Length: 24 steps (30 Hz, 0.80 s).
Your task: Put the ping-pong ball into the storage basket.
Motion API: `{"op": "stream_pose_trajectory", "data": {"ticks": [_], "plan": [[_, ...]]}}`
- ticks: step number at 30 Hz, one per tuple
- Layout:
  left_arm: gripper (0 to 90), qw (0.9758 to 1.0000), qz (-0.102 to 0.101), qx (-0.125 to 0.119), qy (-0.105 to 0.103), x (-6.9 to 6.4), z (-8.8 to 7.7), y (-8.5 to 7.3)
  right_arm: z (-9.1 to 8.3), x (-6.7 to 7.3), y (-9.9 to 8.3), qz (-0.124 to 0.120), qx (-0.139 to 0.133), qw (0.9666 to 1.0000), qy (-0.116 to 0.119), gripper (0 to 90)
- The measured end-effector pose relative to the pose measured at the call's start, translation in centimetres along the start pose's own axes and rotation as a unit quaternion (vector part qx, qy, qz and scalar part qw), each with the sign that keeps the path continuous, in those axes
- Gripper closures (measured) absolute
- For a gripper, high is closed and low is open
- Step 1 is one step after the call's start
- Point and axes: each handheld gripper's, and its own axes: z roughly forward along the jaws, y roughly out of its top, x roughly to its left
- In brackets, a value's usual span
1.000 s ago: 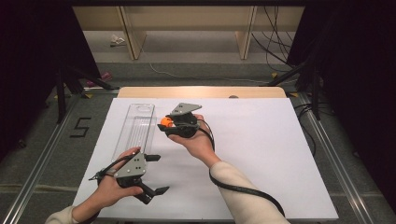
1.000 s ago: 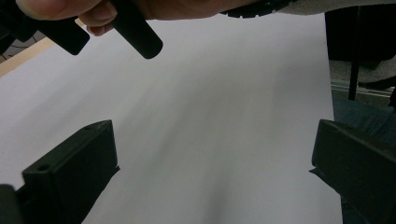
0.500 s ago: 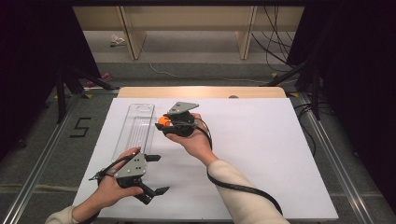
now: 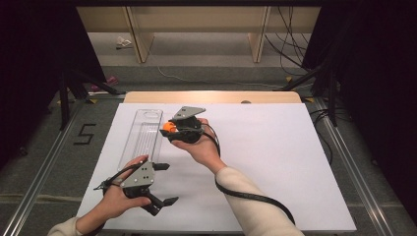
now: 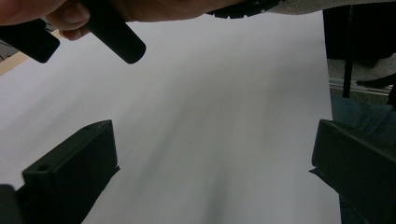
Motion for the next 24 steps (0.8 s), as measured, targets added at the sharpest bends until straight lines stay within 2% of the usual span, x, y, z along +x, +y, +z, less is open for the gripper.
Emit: {"op": "stream_pose_trajectory", "data": {"ticks": [24], "plan": [[0.0,1.0000,0.004,0.001,-0.002,-0.1,0.1,0.1,1.6,0.4,0.9,-0.012,0.013,0.9997,0.019,51.7]]}}
